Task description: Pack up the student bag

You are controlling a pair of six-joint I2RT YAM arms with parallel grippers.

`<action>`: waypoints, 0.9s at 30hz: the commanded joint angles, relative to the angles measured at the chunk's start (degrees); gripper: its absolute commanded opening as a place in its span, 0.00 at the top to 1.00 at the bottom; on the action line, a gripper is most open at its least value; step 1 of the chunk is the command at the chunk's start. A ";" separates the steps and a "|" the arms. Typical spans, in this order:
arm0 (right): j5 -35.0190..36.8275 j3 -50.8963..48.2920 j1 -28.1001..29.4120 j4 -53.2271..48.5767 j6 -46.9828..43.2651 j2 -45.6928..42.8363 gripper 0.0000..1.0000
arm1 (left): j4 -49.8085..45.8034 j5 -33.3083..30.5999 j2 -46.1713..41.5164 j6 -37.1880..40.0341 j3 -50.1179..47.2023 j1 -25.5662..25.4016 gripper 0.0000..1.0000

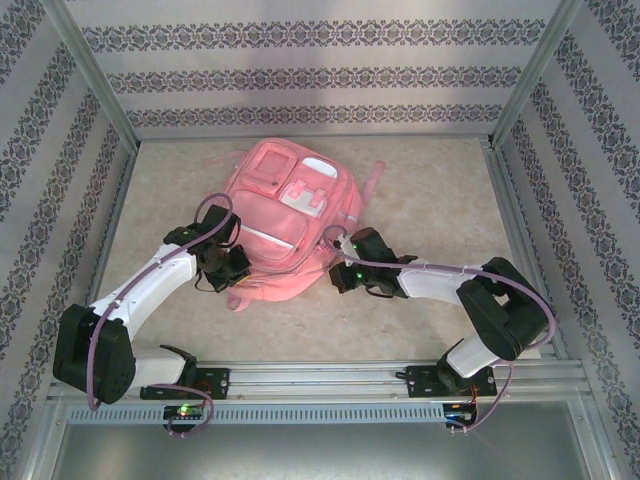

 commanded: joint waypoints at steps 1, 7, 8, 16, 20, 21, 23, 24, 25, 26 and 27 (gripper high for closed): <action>2.49 1.20 -1.99 -2.94 3.65 1.25 0.91 | -3.03 0.40 0.35 1.73 -0.24 0.83 1.00; 2.66 2.10 -4.53 -3.81 6.25 1.63 0.82 | 0.39 4.50 2.01 2.03 0.02 0.09 1.00; 2.34 2.20 -4.58 -3.95 6.17 1.52 0.78 | 0.94 5.32 2.47 2.10 0.09 -0.24 1.00; 4.30 -0.14 -3.18 -9.65 6.18 -7.28 0.54 | 4.42 10.80 5.39 2.65 1.18 -2.64 1.00; 8.12 -3.14 -2.01 -13.73 7.62 -15.10 0.51 | 7.12 14.78 6.58 2.87 0.94 -3.59 1.00; 8.95 -4.10 -2.11 -14.15 8.41 -17.08 0.51 | 7.58 15.54 6.79 2.91 0.96 -3.98 1.00; 11.25 -5.89 -2.17 -15.03 9.49 -21.46 0.51 | 7.75 16.76 7.90 4.13 1.75 -5.34 1.00; 12.11 -6.42 -2.23 -15.32 9.64 -23.03 0.51 | 7.67 17.30 8.60 4.85 2.24 -5.94 0.99; 12.85 -6.96 -2.51 -15.48 9.69 -24.57 0.51 | 7.49 18.01 9.52 5.65 2.74 -6.65 0.99; 13.14 -7.25 -2.84 -15.42 9.63 -25.78 0.51 | 7.96 19.34 10.49 6.57 3.06 -7.32 0.99; 13.32 -7.28 -3.38 -15.58 9.65 -26.52 0.52 | 8.48 20.56 11.23 7.13 3.07 -7.93 0.99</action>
